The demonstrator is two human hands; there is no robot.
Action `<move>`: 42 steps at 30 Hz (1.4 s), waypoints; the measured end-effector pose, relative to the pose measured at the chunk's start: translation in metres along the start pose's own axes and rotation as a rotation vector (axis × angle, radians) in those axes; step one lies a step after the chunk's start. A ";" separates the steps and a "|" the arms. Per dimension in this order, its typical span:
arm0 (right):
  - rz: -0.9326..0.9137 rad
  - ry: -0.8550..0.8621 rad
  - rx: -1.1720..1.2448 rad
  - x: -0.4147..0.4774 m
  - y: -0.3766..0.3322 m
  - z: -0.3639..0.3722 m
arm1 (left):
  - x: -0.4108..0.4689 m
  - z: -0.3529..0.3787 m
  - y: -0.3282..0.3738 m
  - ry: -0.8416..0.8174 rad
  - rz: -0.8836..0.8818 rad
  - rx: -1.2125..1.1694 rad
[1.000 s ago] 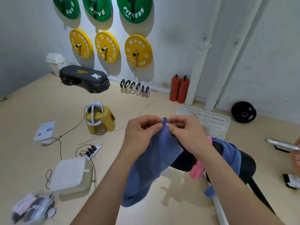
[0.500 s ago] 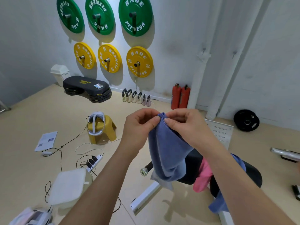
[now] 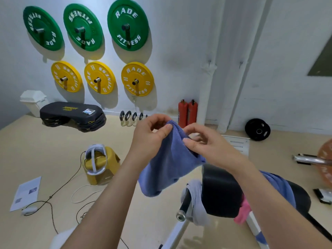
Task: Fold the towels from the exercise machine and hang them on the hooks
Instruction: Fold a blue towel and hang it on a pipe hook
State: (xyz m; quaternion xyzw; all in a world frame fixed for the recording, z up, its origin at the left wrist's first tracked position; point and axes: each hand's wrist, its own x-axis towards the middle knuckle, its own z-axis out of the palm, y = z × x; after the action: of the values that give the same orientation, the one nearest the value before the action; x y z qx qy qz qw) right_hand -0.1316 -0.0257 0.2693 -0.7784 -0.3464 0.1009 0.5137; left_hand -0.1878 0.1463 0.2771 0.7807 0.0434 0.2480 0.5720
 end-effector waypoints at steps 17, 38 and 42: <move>-0.133 0.200 -0.404 0.055 0.032 -0.013 | 0.100 -0.011 -0.040 -0.124 -0.005 -0.322; 0.351 0.279 -0.394 0.122 0.104 -0.117 | 0.218 0.100 -0.128 -0.249 -0.101 -0.162; 0.489 0.486 -0.112 0.134 0.131 -0.115 | 0.242 0.121 -0.148 -0.324 -0.164 -0.110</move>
State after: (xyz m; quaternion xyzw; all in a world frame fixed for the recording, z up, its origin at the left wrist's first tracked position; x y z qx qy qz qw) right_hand 0.0834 -0.0544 0.2339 -0.8666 -0.0221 0.0135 0.4984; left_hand 0.1087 0.1769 0.1963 0.7719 0.0004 0.0734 0.6315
